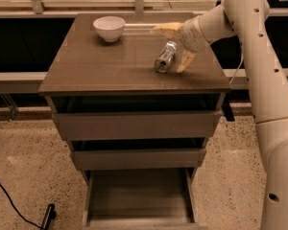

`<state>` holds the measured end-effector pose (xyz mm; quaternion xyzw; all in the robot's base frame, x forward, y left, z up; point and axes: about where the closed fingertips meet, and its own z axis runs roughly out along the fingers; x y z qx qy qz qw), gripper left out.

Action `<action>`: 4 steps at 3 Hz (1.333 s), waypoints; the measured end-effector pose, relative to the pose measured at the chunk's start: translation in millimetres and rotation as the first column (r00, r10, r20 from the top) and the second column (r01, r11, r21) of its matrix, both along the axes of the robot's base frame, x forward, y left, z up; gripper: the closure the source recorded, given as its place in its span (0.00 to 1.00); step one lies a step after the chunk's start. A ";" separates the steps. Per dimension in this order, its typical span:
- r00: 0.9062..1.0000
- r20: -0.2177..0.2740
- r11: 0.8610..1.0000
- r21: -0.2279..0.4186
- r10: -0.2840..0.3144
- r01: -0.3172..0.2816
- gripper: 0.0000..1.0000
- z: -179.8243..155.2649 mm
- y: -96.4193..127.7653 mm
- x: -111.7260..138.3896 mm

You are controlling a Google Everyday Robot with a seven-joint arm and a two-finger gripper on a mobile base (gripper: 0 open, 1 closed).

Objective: Pick redbull can from bottom drawer and place on counter

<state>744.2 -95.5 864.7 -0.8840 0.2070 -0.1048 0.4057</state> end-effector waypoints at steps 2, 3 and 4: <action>0.999 0.031 1.000 0.010 0.019 -0.020 0.38 20.2 0.7 -8.4; 0.999 0.050 1.000 -0.003 0.021 -0.021 0.14 37.2 -2.2 -15.5; 0.998 0.054 0.998 -0.052 -0.021 0.024 0.00 48.4 -7.2 -17.0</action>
Offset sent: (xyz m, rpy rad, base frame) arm -0.0234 -0.0086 0.0534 0.0200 -0.0738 0.0340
